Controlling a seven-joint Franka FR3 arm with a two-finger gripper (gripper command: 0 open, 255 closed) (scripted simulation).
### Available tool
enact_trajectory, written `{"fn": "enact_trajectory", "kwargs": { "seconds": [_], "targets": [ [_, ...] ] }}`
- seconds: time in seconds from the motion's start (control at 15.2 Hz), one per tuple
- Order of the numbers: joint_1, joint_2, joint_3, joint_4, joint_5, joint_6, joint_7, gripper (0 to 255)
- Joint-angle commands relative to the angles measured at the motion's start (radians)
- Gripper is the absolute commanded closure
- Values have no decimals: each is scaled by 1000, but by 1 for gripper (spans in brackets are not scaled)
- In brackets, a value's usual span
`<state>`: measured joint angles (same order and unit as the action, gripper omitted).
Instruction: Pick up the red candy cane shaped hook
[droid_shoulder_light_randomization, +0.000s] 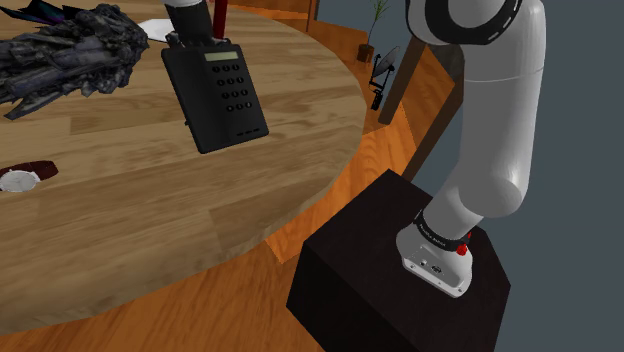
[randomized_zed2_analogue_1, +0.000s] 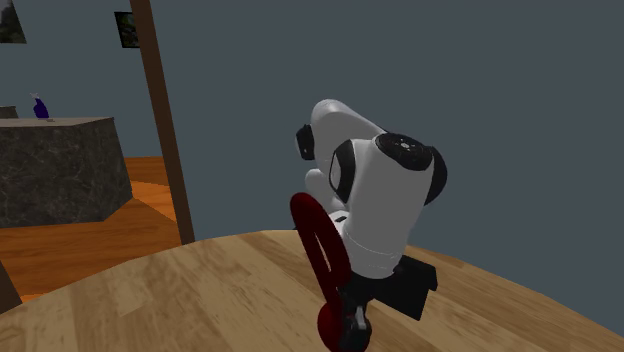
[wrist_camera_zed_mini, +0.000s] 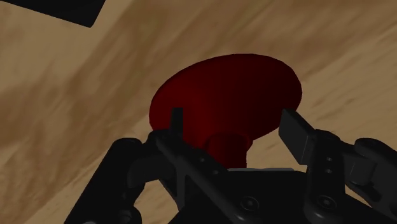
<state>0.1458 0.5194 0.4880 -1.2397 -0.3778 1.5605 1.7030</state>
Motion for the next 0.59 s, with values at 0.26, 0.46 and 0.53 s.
{"fn": "enact_trajectory", "kwargs": {
  "seconds": [0.26, 0.46, 0.53],
  "targets": [
    [11, 14, -3, 60, -1, -68, -9, 255],
    [23, 22, -4, 115, -4, -113, -17, 255],
    [28, 26, -4, 135, -6, -129, -20, 255]
  ]
}}
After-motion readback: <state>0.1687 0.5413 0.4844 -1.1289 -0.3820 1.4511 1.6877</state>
